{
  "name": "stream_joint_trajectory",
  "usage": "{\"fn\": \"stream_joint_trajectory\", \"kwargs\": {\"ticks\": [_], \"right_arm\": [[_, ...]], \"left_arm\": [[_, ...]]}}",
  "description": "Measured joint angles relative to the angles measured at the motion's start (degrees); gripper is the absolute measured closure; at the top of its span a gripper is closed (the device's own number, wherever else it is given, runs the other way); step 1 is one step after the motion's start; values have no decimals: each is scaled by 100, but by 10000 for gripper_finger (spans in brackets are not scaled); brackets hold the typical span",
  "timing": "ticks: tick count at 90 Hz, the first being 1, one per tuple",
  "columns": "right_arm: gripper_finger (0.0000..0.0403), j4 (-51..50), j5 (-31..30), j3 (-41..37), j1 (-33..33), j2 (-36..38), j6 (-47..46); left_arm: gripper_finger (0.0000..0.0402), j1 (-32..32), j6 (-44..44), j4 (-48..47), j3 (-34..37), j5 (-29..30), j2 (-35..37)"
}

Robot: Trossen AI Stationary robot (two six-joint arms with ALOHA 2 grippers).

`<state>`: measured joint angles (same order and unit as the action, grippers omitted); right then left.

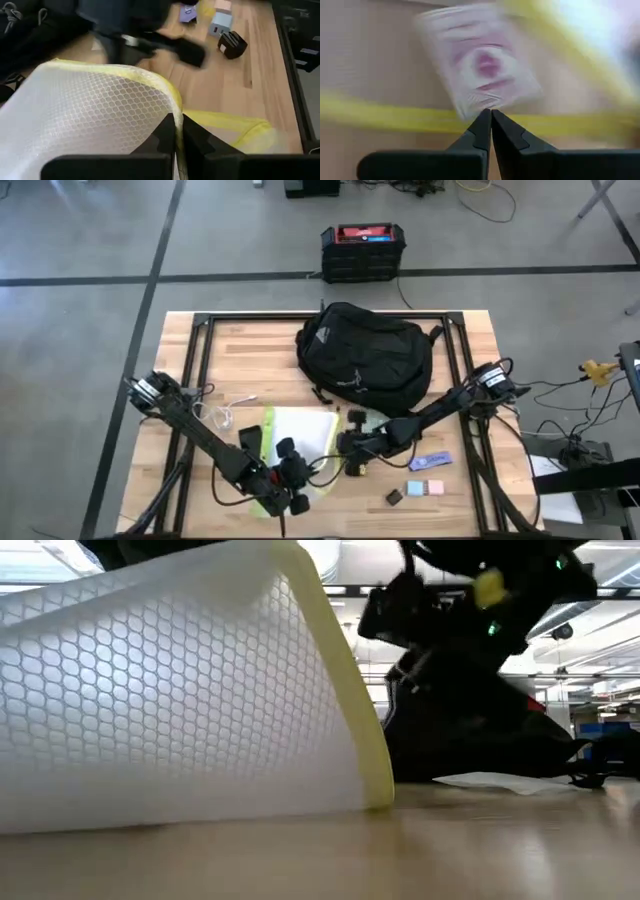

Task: Unpack backpack
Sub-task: Put the purple game cards into the yellow green zip bag

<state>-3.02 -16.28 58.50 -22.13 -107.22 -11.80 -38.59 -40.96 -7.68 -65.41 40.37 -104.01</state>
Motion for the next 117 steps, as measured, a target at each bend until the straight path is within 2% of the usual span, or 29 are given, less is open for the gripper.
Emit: {"fn": "stream_joint_trajectory", "kwargs": {"ticks": [10, 17, 29, 43, 50, 57, 68, 76, 85, 90, 94, 98, 104, 108, 112, 117], "right_arm": [[403, 58, 1317, -3, -17, -4, 241], [403, 168, 1465, -3, -4, -12, 274], [403, 430, 619, -3, 117, -72, 287], [403, 487, -954, 84, 249, -18, 136], [403, 483, -1097, 132, 232, 41, 234], [403, 459, -519, 161, 213, 109, 428], [403, 548, 1055, 174, 148, 127, 459], [403, 908, 1982, 176, 49, 38, 252], [403, 1168, 2247, 179, -76, -207, 251], [403, 1116, 2117, 183, -95, -383, 267], [403, 927, 1685, 226, -85, -476, 257], [403, 563, 713, 266, -83, -492, 96], [403, -51, -1287, 349, -100, -427, -181], [403, -363, -2134, 343, -95, -364, -222], [403, -341, -2311, 343, -82, -281, -151], [403, -214, -2006, 346, -99, -151, -14]], "left_arm": [[402, 0, 67, -1, 0, -33, 0], [402, 0, 135, 0, 0, -93, 0], [402, 0, 252, 19, 0, -281, 0], [402, 0, 262, 62, 0, -548, 0], [402, -9, 259, 68, 0, -585, 0], [402, -11, 257, 66, 0, -589, 0], [402, -9, 272, 61, 0, -589, 0], [402, -9, 328, 62, 0, -545, 0], [402, -11, 389, 80, 0, -533, 0], [402, -11, 408, 92, 0, -533, 0], [402, -11, 413, 118, 0, -530, 0], [402, -11, 415, 118, 0, -531, 0], [402, -15, 408, 123, 0, -567, 0], [402, -23, 388, 89, 0, -571, 0], [402, -28, 376, 107, 0, -621, 0], [402, -39, 353, 116, 0, -694, 0]]}}
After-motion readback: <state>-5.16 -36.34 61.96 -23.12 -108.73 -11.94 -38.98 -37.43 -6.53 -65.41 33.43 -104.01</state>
